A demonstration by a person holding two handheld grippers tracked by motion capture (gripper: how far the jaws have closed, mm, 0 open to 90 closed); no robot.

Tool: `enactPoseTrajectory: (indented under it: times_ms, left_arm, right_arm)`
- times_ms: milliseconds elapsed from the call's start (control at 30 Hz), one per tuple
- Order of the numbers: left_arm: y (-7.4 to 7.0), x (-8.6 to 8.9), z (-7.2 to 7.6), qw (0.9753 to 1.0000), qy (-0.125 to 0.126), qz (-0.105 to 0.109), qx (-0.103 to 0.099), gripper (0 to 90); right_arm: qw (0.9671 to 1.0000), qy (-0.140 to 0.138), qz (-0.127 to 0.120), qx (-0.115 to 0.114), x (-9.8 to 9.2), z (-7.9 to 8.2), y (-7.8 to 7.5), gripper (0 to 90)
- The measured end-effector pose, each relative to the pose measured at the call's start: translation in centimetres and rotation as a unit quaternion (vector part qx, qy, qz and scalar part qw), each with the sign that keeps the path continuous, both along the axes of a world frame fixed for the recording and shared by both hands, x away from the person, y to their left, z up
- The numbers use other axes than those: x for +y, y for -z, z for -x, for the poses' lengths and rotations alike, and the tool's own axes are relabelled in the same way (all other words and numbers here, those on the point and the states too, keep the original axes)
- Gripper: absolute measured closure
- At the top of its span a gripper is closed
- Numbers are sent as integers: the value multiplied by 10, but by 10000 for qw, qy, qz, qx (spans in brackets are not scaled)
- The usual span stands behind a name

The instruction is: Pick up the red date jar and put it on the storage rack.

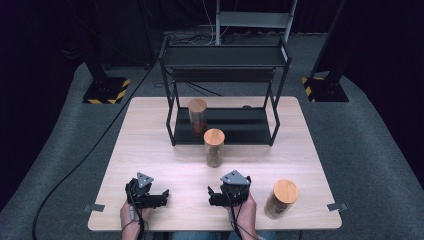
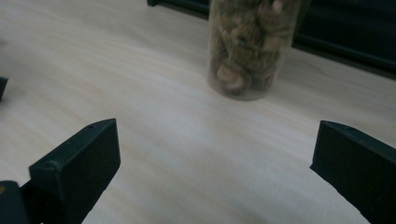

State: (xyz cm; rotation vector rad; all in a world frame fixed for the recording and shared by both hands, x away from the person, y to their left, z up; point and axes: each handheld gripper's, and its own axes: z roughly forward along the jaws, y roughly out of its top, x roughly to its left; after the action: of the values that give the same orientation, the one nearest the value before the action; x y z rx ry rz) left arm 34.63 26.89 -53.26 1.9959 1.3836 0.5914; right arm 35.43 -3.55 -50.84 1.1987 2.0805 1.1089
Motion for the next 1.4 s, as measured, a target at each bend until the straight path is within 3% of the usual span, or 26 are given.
enactPoseTrajectory:
  times_ms: [467,867,1000,1100,1300,1367,1400]
  left_arm:
    - [0,0,0,10000,4,14,0,1]
    - [0,-1,-1,10000,16,18,-5,1]
    - [0,0,-2,10000,46,-2,5,1]
    - [0,-1,-3,10000,42,4,1,1]
    - [0,-1,-4,10000,74,-1,12,1]
    - [0,-1,-5,10000,71,4,10,0]
    - [0,-1,-5,10000,72,6,5,0]
  right_arm:
    - [9994,142,-215,-249,7,-56,-13,0]
    - [9991,13,-223,-351,24,-89,-9,0]
    - [9985,3,-319,-436,25,-94,-7,0]
    - [9978,-78,-302,-582,26,-94,-7,0]
    - [9974,-114,-282,-648,28,-96,-4,0]
    - [9978,-18,-235,-624,28,-97,-2,66]
    - [9970,2,-256,-726,27,-96,-2,115]
